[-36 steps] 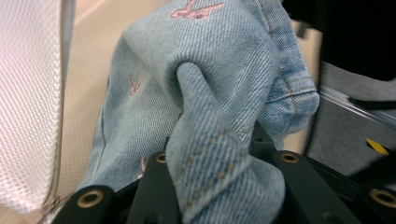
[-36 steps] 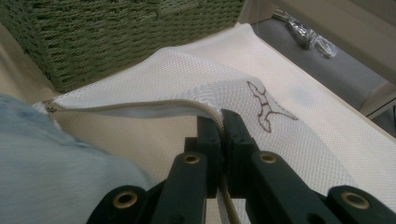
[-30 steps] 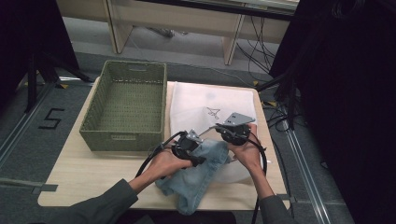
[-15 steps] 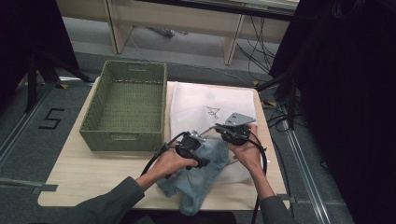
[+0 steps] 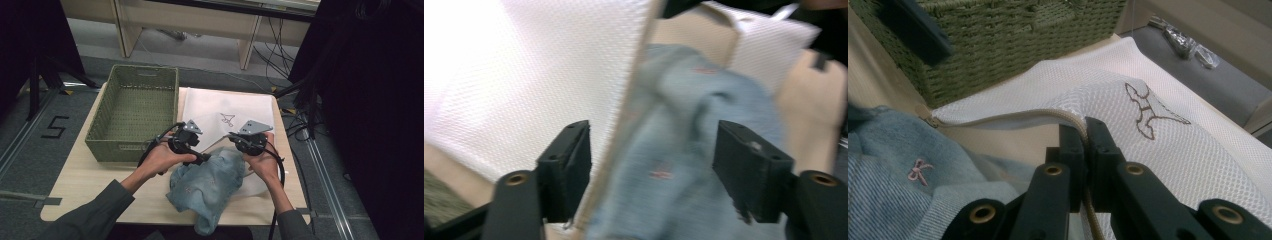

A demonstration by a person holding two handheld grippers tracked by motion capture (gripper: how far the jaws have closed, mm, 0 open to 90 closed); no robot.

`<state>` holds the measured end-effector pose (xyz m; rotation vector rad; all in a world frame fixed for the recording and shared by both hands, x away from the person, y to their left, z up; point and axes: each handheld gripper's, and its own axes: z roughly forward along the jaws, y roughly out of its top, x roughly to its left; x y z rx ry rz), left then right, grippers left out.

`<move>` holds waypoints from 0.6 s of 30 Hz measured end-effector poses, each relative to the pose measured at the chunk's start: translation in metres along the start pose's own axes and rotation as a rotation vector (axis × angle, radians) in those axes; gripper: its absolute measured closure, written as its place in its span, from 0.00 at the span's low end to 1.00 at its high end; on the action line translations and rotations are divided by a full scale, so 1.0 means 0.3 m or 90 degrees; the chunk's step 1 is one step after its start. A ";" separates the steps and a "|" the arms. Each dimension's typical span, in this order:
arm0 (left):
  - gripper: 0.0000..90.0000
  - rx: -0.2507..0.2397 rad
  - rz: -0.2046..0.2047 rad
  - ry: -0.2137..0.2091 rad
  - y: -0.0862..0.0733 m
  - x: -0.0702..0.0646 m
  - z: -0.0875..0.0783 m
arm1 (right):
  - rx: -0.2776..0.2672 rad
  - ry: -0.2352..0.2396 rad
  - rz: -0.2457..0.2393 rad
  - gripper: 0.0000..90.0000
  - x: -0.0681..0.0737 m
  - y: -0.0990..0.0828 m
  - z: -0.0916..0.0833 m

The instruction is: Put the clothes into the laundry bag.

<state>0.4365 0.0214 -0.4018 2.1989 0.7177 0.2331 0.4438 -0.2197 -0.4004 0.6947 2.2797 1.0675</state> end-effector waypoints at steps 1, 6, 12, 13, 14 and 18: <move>0.42 0.005 0.005 0.019 -0.002 0.008 0.020 | -0.002 -0.001 0.006 0.98 0.003 0.002 0.000; 0.45 0.004 0.025 0.033 -0.004 0.015 0.115 | -0.007 0.000 0.004 0.98 0.009 0.008 0.000; 0.94 -0.018 0.087 0.082 -0.014 0.016 0.161 | 0.001 0.012 0.006 0.98 0.011 0.003 -0.003; 0.94 -0.018 0.098 0.085 -0.016 0.018 0.158 | -0.004 0.008 0.000 0.98 0.010 0.002 -0.002; 0.95 -0.019 0.107 0.083 -0.020 0.018 0.153 | -0.005 0.008 -0.007 0.98 0.009 -0.001 -0.002; 0.96 -0.024 0.117 0.084 -0.034 0.023 0.131 | 0.004 0.020 -0.004 0.96 0.030 -0.012 -0.004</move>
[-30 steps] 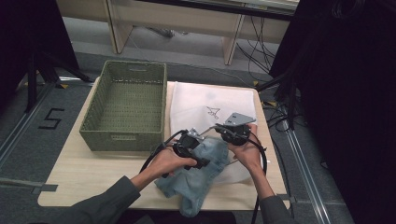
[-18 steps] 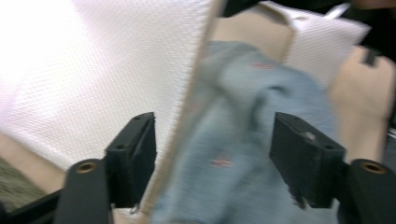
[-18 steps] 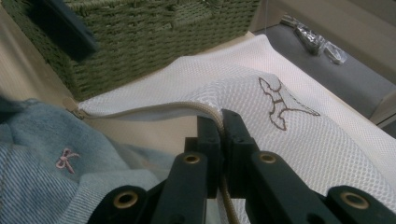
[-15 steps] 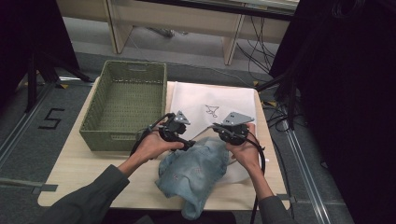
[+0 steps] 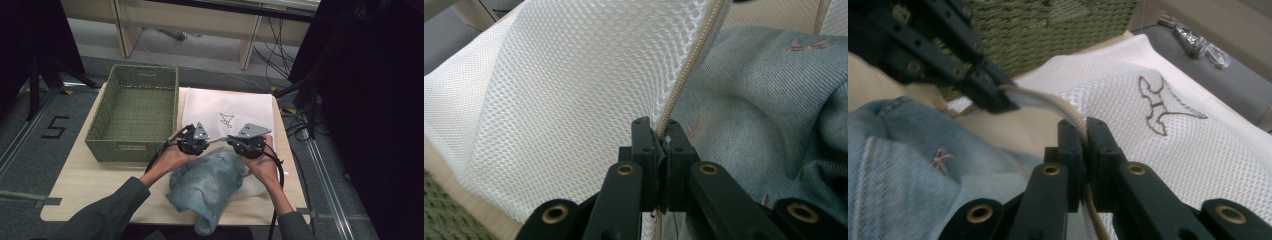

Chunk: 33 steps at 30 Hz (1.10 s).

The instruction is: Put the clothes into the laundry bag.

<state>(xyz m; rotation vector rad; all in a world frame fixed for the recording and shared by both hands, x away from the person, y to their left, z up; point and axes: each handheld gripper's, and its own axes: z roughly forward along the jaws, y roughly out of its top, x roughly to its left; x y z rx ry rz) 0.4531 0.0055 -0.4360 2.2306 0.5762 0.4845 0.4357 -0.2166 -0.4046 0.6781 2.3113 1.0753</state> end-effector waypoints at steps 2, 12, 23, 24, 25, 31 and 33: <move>0.96 -0.005 0.012 -0.002 -0.004 0.008 -0.015 | 0.004 0.002 -0.003 0.94 0.011 -0.006 -0.009; 0.96 -0.011 0.008 -0.026 0.010 0.012 -0.006 | -0.011 0.018 0.052 0.75 0.040 -0.019 -0.070; 0.95 -0.016 -0.001 -0.024 0.020 0.023 -0.020 | 0.030 0.121 0.080 0.47 0.137 -0.071 -0.117; 0.95 -0.016 -0.003 -0.024 0.021 0.021 -0.020 | 0.037 0.123 0.086 0.44 0.145 -0.080 -0.111; 0.95 -0.017 0.002 -0.024 0.022 0.021 -0.021 | 0.049 0.128 0.091 0.43 0.154 -0.092 -0.099; 0.95 -0.030 -0.001 -0.021 0.037 0.024 -0.048 | 0.128 0.127 0.058 0.64 0.192 -0.151 -0.009; 0.95 -0.034 0.004 -0.022 0.042 0.026 -0.055 | 0.147 0.137 0.054 0.84 0.178 -0.169 0.024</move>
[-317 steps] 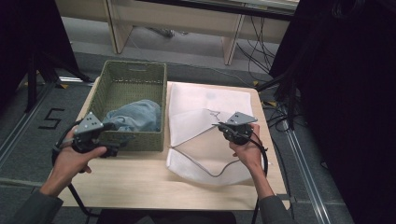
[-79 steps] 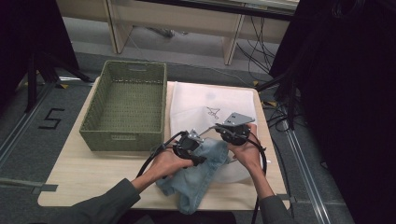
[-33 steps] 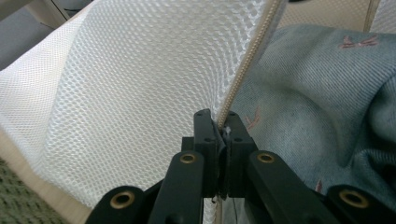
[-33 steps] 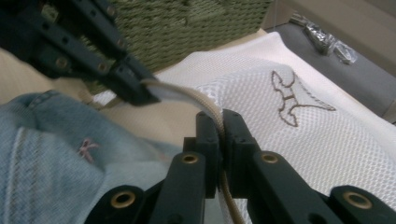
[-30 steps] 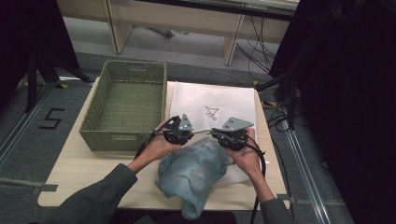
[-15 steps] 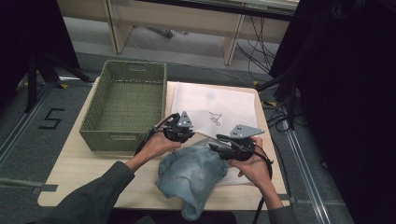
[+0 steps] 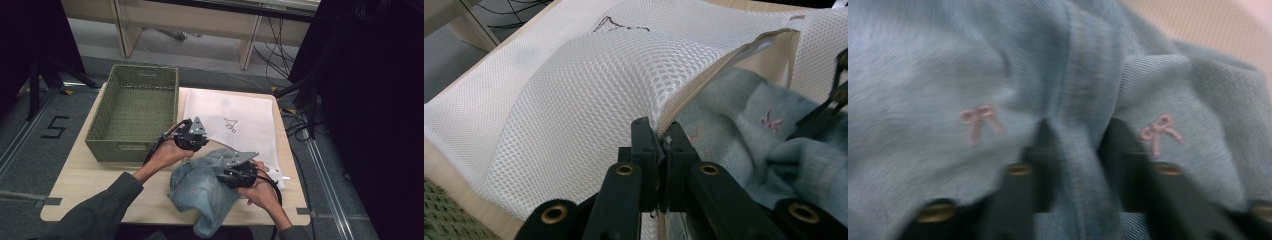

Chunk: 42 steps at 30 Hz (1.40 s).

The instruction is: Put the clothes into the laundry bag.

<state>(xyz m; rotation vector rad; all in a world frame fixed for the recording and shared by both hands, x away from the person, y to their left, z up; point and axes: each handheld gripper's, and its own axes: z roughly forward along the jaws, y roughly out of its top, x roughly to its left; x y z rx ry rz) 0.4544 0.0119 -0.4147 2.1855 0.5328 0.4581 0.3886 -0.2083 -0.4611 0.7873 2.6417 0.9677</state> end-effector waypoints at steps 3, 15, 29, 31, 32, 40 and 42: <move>0.95 0.004 0.002 0.002 0.001 -0.008 -0.003 | 0.011 0.016 -0.004 0.95 -0.028 0.004 0.008; 0.96 0.008 0.032 0.001 0.014 0.008 -0.032 | -0.097 -0.145 0.071 0.96 -0.157 0.088 -0.111; 0.95 0.018 0.017 -0.007 0.003 0.027 -0.028 | -0.088 -0.110 0.123 0.58 -0.158 0.090 -0.107; 0.95 0.017 0.012 -0.009 0.003 0.032 -0.031 | -0.128 -0.089 0.099 0.53 -0.110 0.109 -0.147; 0.95 0.016 0.013 -0.009 0.004 0.035 -0.033 | -0.140 -0.073 0.078 0.51 -0.082 0.117 -0.163; 0.95 0.017 0.010 -0.013 0.004 0.038 -0.036 | -0.110 0.053 0.025 0.44 0.109 0.133 -0.116; 0.95 0.016 0.007 -0.014 0.003 0.040 -0.036 | -0.076 0.065 0.000 0.40 0.141 0.123 -0.067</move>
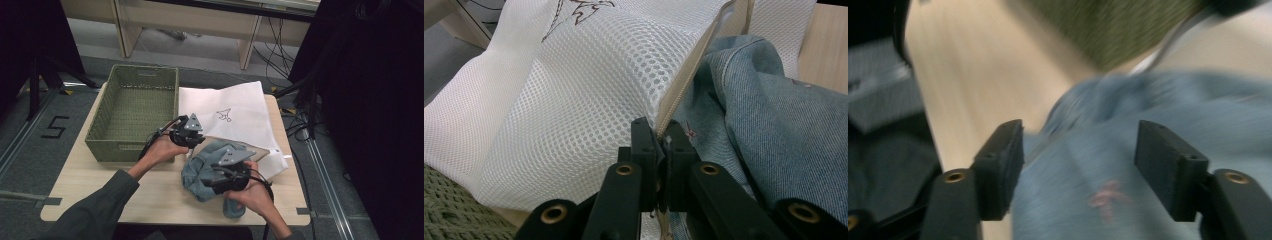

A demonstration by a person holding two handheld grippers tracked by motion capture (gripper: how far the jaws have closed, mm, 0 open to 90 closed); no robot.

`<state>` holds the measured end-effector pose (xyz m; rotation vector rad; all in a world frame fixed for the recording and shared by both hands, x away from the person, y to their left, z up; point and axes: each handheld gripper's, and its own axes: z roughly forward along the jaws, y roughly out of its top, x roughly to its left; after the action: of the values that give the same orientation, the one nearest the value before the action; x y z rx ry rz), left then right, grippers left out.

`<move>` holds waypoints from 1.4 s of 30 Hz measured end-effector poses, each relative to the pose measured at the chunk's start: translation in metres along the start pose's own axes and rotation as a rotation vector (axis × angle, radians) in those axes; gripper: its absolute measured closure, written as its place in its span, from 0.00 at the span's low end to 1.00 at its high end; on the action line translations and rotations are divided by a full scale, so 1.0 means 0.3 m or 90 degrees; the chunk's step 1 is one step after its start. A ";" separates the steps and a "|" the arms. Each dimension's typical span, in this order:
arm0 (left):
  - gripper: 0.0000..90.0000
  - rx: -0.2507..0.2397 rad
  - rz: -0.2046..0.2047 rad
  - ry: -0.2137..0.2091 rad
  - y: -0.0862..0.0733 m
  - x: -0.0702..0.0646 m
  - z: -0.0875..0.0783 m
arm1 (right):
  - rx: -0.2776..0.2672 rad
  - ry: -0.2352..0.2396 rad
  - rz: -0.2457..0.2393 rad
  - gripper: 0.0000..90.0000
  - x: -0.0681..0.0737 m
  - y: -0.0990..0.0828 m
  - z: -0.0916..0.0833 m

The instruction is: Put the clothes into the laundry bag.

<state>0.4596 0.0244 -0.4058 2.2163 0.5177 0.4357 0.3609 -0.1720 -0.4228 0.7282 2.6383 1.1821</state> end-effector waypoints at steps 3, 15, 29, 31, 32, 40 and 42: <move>0.95 0.001 0.000 -0.001 0.000 0.000 -0.001 | 0.055 0.008 -0.003 0.27 0.032 -0.026 0.062; 0.95 0.008 -0.001 -0.008 -0.006 -0.005 -0.001 | 0.099 -0.033 -0.102 0.90 0.032 -0.056 0.110; 0.96 0.002 -0.012 -0.010 0.002 -0.006 -0.019 | 0.032 -0.272 -0.038 0.91 -0.253 0.048 -0.073; 0.96 0.002 -0.004 -0.010 0.003 -0.004 -0.017 | 0.054 -0.257 -0.023 0.91 -0.276 0.027 -0.025; 0.96 0.000 -0.007 -0.010 0.003 -0.005 -0.017 | 0.066 -0.248 -0.017 0.91 -0.285 0.017 0.000; 0.95 0.000 -0.006 -0.011 0.000 -0.002 -0.019 | 0.098 -0.224 0.016 0.79 -0.275 0.000 0.064; 0.95 0.000 -0.009 -0.011 0.000 -0.003 -0.015 | 0.068 -0.216 0.029 0.63 -0.263 0.014 0.043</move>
<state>0.4566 0.0267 -0.4030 2.2136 0.5233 0.4081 0.4352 -0.2000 -0.4325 0.9215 2.4252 0.8440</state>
